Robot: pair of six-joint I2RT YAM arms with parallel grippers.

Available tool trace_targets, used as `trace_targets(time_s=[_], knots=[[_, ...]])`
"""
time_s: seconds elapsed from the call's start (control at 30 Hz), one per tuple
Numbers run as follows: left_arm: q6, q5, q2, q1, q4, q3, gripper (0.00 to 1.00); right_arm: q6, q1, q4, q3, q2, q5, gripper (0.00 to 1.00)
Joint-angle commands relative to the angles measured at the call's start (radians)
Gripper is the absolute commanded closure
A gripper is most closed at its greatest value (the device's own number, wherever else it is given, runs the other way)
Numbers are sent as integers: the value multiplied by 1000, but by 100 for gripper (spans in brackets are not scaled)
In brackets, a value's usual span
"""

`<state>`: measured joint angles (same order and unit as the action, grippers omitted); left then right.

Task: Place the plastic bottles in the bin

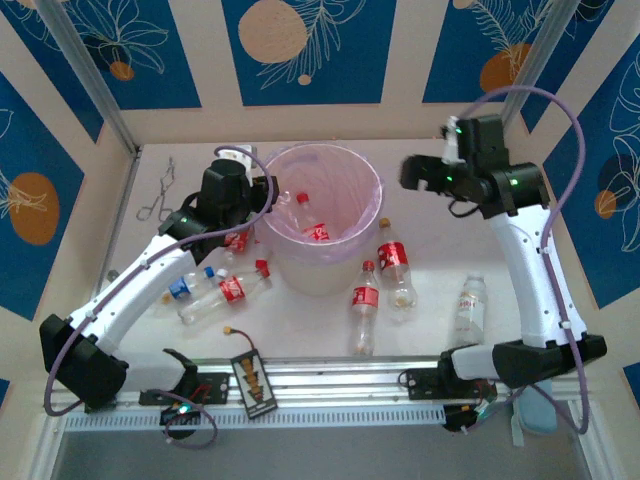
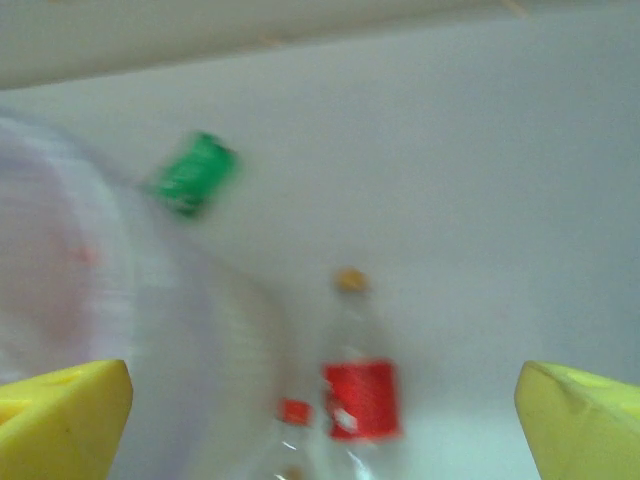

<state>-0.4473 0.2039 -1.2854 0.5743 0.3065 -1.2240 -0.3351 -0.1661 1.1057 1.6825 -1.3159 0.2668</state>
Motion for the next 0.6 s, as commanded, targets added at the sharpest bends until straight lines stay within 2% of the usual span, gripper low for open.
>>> trace_targets(time_s=[0.0, 0.17, 0.23, 0.3, 0.37, 0.5, 0.57], knots=[[14, 9, 0, 5, 42, 21, 60, -106, 176, 116, -221, 43, 0, 2], [21, -4, -8, 5, 40, 15, 60, -126, 368, 21, -565, 71, -27, 1], [26, -25, -11, 4, 34, 14, 60, -168, 432, -27, -646, 70, -59, 1], [33, -39, -16, 3, 36, 6, 60, -182, 452, -78, -714, 59, -29, 1], [39, -47, -19, 1, 36, 0, 60, -189, 488, -121, -782, 27, -59, 1], [38, -65, -31, 1, 32, -7, 60, -232, 480, -166, -825, -20, -53, 1], [34, -77, -41, -2, 26, -6, 60, -230, 500, -180, -827, -47, -99, 1]])
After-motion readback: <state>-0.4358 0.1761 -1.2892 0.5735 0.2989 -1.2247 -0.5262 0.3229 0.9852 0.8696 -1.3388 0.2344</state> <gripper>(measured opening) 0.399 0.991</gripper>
